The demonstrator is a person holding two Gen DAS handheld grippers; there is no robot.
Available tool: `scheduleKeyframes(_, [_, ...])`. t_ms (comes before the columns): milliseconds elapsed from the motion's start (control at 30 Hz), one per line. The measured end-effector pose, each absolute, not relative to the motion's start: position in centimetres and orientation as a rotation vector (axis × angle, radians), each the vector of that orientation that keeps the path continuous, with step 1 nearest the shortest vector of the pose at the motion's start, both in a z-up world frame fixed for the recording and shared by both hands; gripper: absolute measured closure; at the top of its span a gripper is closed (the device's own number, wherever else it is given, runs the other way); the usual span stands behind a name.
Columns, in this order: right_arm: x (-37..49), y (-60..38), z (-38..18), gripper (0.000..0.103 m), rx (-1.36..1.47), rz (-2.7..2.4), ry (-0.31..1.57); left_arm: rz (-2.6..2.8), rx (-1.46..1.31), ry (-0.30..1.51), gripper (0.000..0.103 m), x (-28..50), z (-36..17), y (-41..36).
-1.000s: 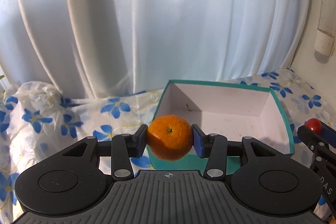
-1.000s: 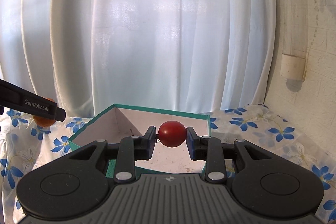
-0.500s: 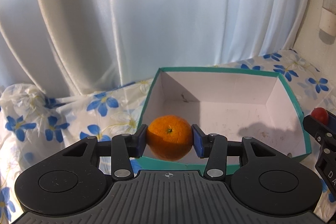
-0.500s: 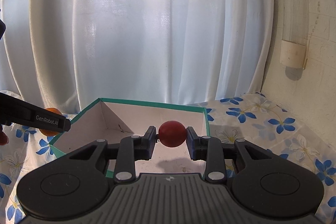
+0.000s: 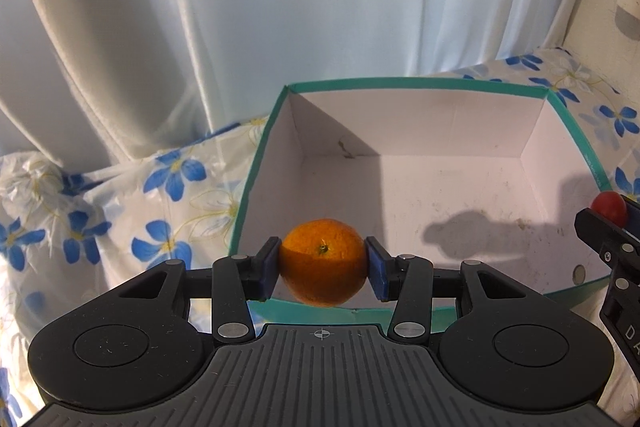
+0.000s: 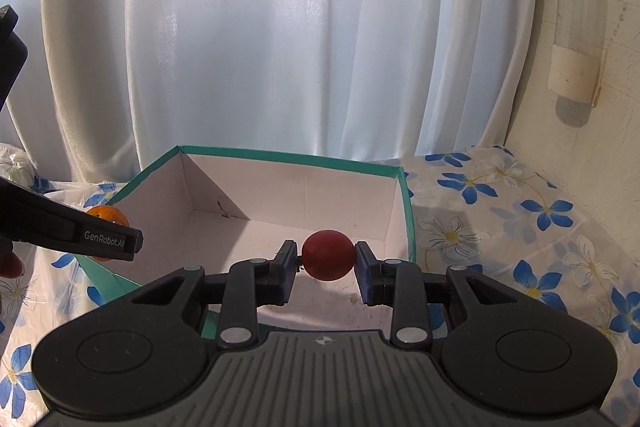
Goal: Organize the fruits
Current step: 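Carry both fruits over the teal box and open both tools to drop them, then withdraw both tools from the box back toward the remaining fruits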
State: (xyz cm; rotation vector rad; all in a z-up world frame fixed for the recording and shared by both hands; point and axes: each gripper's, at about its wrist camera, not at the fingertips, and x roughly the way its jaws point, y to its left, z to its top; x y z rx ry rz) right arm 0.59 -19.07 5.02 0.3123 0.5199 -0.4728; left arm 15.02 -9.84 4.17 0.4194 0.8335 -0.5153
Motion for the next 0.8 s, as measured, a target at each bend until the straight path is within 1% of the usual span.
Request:
scheduleKeyframes(300, [1.8, -18.9, 4.0, 0.072, 0.304, -0.482, 0.574, -0.539, 0.454, 0.884, 0.053, 15.9, 2.5, -10.6])
scheduleKeyframes(400, [2.2, -19.0, 3.8, 0.072, 0.301, -0.488, 0.591, -0.542, 0.478, 0.892, 0.051, 16.0, 2.1, -11.0])
scheduleKeyframes(433, [2.3, -19.0, 3.8, 0.072, 0.302, -0.491, 0.598, -0.543, 0.484, 0.885, 0.051, 15.9, 2.2, -11.1])
scheduleKeyframes(467, [2.4, -19.1, 3.8, 0.072, 0.301, -0.493, 0.602, -0.542, 0.491, 0.878, 0.043, 15.9, 2.2, -11.1])
scheduleKeyframes(500, [2.4, -19.1, 3.7, 0.070, 0.302, -0.496, 0.602, -0.539, 0.495, 0.874, 0.040, 15.9, 2.3, -11.2])
scheduleKeyframes(533, [2.4, -19.1, 3.8, 0.061, 0.299, -0.499, 0.601, -0.535, 0.495, 0.873, 0.039, 15.9, 2.3, -11.1])
scheduleKeyframes(600, [2.3, -19.0, 4.1, 0.053, 0.290, -0.510, 0.596, -0.532, 0.485, 0.882, 0.039, 16.1, 2.5, -10.9])
scheduleKeyframes(667, [2.0, -18.7, 4.4, 0.048, 0.277, -0.518, 0.581, -0.533, 0.467, 0.883, 0.037, 16.1, 2.8, -10.5])
scheduleKeyframes(700, [1.9, -18.6, 4.6, 0.042, 0.271, -0.524, 0.577, -0.533, 0.461, 0.880, 0.037, 16.1, 2.9, -10.4])
scheduleKeyframes(767, [1.7, -18.5, 4.8, 0.036, 0.264, -0.536, 0.569, -0.535, 0.452, 0.870, 0.034, 15.8, 3.3, -10.0])
scheduleKeyframes(800, [1.6, -18.4, 4.8, 0.035, 0.265, -0.543, 0.565, -0.543, 0.448, 0.863, 0.033, 15.7, 3.4, -9.9])
